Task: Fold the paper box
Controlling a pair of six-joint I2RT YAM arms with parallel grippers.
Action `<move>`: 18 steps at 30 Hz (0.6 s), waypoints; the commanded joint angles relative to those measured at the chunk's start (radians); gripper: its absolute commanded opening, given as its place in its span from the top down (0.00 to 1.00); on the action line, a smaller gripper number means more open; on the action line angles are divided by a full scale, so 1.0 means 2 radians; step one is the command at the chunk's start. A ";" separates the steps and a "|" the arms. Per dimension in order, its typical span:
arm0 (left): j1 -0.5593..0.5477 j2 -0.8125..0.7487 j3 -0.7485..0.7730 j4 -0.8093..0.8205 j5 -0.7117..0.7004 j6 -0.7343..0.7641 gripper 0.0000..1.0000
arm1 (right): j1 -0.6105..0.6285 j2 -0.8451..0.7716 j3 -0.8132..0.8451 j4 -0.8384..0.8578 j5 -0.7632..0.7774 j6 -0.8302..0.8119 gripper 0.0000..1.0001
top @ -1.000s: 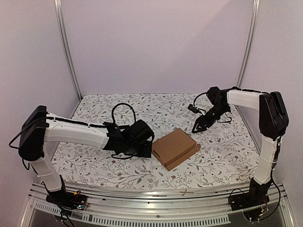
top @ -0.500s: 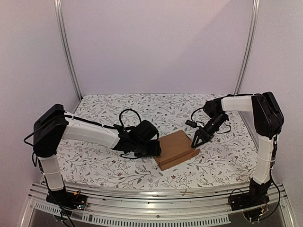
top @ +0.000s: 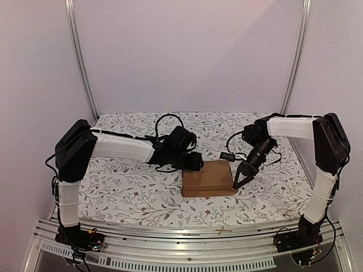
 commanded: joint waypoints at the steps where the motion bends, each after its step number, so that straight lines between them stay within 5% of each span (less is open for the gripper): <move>1: 0.009 0.034 0.050 0.033 0.058 0.077 0.39 | -0.012 -0.056 0.026 -0.023 0.019 -0.039 0.39; 6: 0.002 -0.006 0.044 0.029 -0.006 0.072 0.41 | -0.076 -0.165 0.004 0.185 0.042 0.030 0.36; 7: -0.004 -0.029 0.023 0.035 -0.033 0.066 0.41 | -0.085 -0.191 -0.007 0.232 0.042 0.050 0.28; 8: -0.012 -0.056 -0.001 0.038 -0.068 0.059 0.40 | -0.090 -0.200 -0.018 0.277 0.051 0.061 0.08; 9: -0.025 -0.078 -0.029 0.034 -0.103 0.048 0.40 | -0.091 -0.204 -0.025 0.322 0.074 0.100 0.02; 11: -0.047 -0.117 -0.058 -0.004 -0.162 0.008 0.41 | -0.093 -0.177 -0.010 0.319 0.043 0.120 0.01; 13: -0.063 -0.141 -0.078 -0.076 -0.190 -0.062 0.42 | -0.090 -0.129 0.042 0.266 0.013 0.059 0.04; 18: -0.095 -0.153 -0.138 -0.088 -0.132 -0.153 0.53 | -0.055 -0.016 0.115 0.214 0.095 0.053 0.20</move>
